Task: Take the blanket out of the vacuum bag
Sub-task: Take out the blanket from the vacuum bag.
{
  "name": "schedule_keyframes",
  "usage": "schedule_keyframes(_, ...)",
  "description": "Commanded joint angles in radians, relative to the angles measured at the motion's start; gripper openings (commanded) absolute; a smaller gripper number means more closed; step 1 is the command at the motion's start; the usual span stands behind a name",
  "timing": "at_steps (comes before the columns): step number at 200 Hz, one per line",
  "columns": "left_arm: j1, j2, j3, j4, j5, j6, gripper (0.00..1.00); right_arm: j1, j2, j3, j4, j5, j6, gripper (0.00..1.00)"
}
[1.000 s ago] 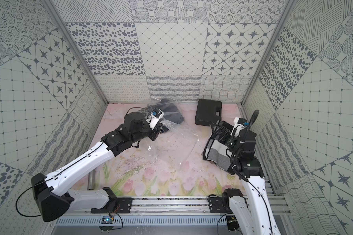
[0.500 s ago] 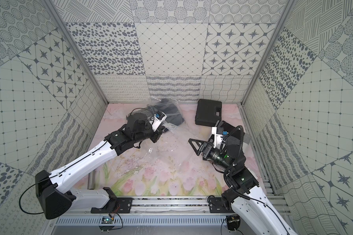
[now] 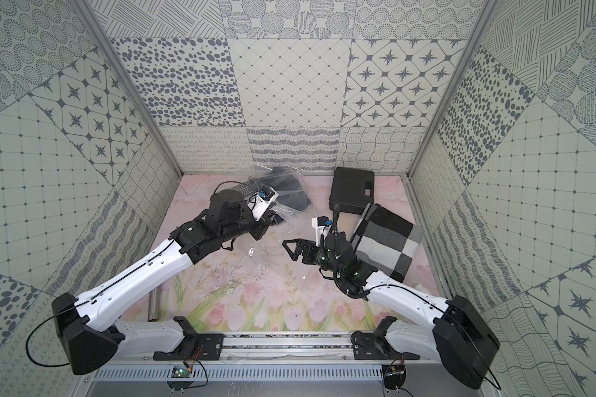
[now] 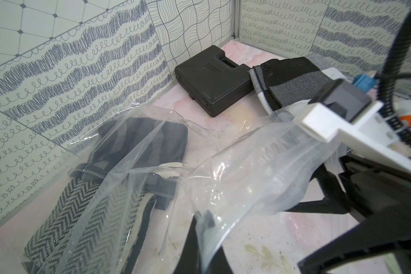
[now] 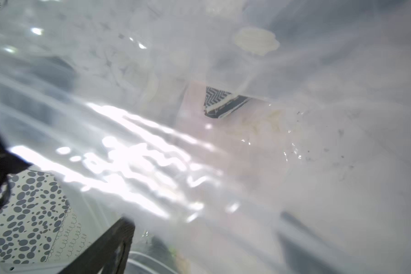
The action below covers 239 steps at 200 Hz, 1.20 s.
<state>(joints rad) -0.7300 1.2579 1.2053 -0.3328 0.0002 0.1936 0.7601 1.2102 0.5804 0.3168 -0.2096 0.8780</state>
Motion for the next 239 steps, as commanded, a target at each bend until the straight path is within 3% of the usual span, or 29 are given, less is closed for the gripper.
schedule_keyframes(1,0.004,-0.02,0.002,-0.004,-0.044,0.027,0.0,0.005,0.092,0.043,0.184,-0.012,-0.02,0.96)
schedule_keyframes(26,0.004,-0.032,0.004,-0.014,-0.044,0.02,0.0,0.003,0.226,0.038,0.316,0.0,0.009,0.95)
schedule_keyframes(51,0.005,-0.041,-0.004,-0.016,-0.029,0.001,0.0,0.001,0.378,0.131,0.381,-0.053,0.025,0.94)
schedule_keyframes(103,0.004,-0.08,-0.056,0.028,0.0,-0.065,0.0,-0.02,0.566,0.315,0.332,-0.032,-0.012,0.93)
schedule_keyframes(189,0.003,-0.057,-0.11,0.134,0.054,-0.131,0.0,-0.047,0.764,0.608,-0.074,0.182,0.007,0.95)
schedule_keyframes(239,0.004,0.06,-0.119,0.338,-0.136,-0.055,0.0,-0.078,0.903,0.804,-0.333,0.244,0.059,0.96)
